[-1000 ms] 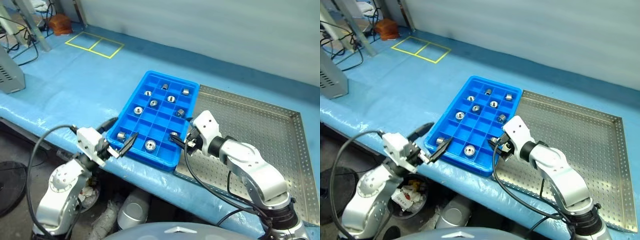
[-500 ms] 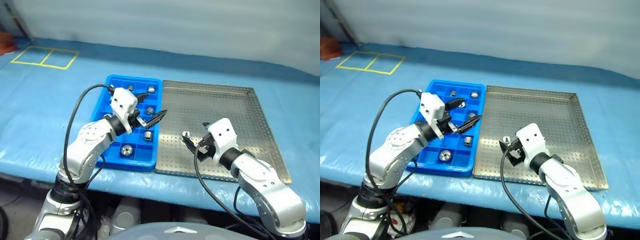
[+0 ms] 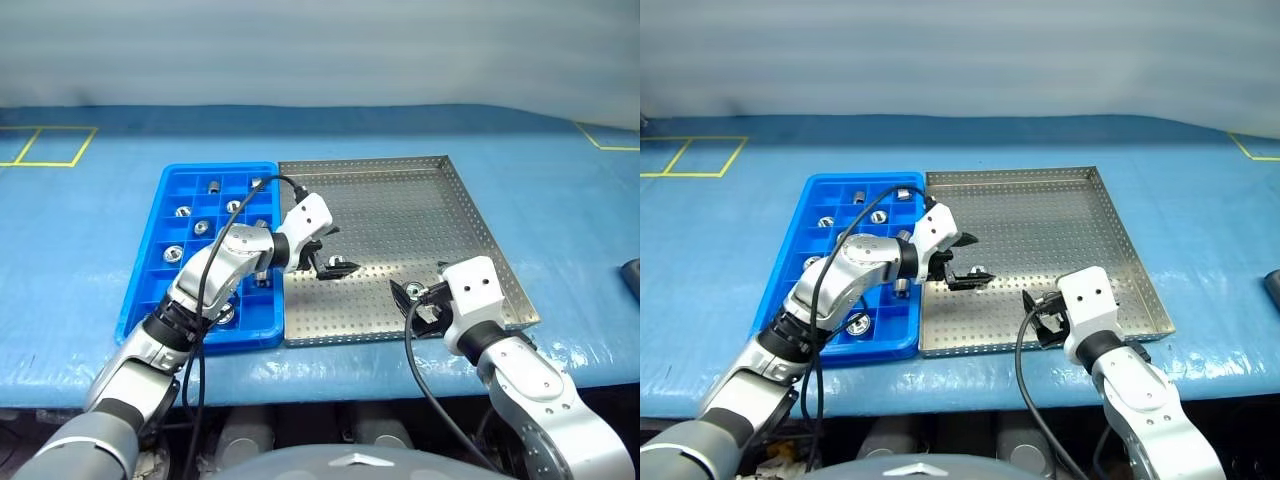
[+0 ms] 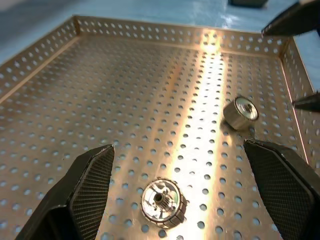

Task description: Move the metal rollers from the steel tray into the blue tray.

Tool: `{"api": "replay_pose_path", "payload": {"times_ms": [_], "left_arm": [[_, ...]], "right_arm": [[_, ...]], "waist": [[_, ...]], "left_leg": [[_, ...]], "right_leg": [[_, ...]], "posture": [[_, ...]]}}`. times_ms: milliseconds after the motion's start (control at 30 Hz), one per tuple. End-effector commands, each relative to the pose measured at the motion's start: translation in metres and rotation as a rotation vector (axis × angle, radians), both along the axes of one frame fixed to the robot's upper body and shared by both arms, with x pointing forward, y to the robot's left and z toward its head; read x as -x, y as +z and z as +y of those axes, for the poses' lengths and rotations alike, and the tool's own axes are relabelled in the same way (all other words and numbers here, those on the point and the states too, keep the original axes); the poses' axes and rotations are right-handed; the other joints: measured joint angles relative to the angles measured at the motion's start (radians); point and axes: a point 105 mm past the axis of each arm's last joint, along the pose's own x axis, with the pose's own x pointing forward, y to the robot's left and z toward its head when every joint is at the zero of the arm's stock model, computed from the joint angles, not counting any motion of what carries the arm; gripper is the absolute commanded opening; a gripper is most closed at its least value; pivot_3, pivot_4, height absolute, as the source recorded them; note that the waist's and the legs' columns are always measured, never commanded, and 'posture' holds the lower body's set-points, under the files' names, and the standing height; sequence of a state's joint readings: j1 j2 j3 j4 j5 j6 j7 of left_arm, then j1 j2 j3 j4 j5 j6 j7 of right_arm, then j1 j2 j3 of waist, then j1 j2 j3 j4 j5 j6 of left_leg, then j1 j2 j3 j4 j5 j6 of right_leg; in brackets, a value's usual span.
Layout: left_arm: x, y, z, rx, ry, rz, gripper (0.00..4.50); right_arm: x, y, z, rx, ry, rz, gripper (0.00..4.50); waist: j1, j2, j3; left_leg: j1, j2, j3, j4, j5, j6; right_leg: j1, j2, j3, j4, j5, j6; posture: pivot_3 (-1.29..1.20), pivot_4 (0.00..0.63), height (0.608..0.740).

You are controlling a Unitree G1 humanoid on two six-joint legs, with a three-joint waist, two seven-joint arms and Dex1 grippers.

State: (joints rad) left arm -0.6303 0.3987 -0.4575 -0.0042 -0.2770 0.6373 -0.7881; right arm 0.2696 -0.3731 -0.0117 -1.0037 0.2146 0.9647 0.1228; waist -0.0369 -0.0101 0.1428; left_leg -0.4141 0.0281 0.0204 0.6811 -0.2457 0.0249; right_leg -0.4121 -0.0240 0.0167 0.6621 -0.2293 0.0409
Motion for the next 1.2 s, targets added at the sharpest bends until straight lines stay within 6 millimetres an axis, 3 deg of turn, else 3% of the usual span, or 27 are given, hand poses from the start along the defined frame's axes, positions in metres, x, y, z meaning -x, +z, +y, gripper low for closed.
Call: {"api": "replay_pose_path", "payload": {"times_ms": [33,433,800,900,1100,1200], "left_arm": [[-0.007,0.002,-0.008,-0.048,-0.043,-0.045,4.50],[-0.031,-0.025,-0.024,-0.173,-0.058,-0.040,4.50],[-0.033,-0.041,-0.016,-0.298,-0.108,-0.025,4.50],[-0.034,-0.039,-0.015,-0.304,-0.112,-0.034,3.89],[-0.033,-0.029,-0.011,-0.320,-0.163,-0.068,1.94],[-0.033,-0.016,-0.012,-0.295,-0.180,-0.087,1.74]], "right_arm": [[0.005,0.012,0.001,-0.012,-0.016,-0.073,4.49],[0.014,0.000,0.014,-0.066,-0.047,-0.042,4.49],[0.017,-0.003,0.026,-0.096,-0.042,-0.033,4.49],[0.016,-0.002,0.027,-0.096,-0.041,-0.036,4.50],[0.014,-0.001,0.028,-0.092,-0.029,-0.041,4.50],[0.012,0.000,0.030,-0.091,-0.016,-0.041,4.50]], "waist": [[-0.002,0.000,0.000],[-0.015,-0.001,0.001],[-0.036,-0.002,0.001],[-0.037,-0.002,0.001],[-0.039,-0.002,0.001],[-0.039,-0.002,0.001]], "left_leg": [[0.000,0.000,0.000,0.000,0.000,0.000],[-0.001,0.000,0.003,-0.001,-0.001,0.002],[-0.002,0.002,0.003,-0.001,-0.001,0.002],[-0.002,0.004,0.003,-0.001,-0.002,0.003],[-0.002,0.004,0.003,-0.001,-0.002,0.003],[-0.002,0.004,0.003,-0.001,-0.002,0.003]], "right_leg": [[0.000,0.000,0.000,0.000,0.000,0.000],[-0.003,0.000,0.003,-0.001,0.000,0.001],[-0.003,-0.001,0.004,-0.002,0.000,0.001],[-0.003,-0.001,0.004,-0.002,0.000,0.002],[-0.004,-0.001,0.004,-0.002,0.000,0.002],[-0.004,-0.001,0.004,-0.002,0.000,0.002]], "posture": [[-0.12,0.150,0.740],[-0.16,0.150,0.740],[-0.18,0.150,0.740],[-0.18,0.150,0.740],[-0.17,0.150,0.740],[-0.14,0.150,0.740]]}}
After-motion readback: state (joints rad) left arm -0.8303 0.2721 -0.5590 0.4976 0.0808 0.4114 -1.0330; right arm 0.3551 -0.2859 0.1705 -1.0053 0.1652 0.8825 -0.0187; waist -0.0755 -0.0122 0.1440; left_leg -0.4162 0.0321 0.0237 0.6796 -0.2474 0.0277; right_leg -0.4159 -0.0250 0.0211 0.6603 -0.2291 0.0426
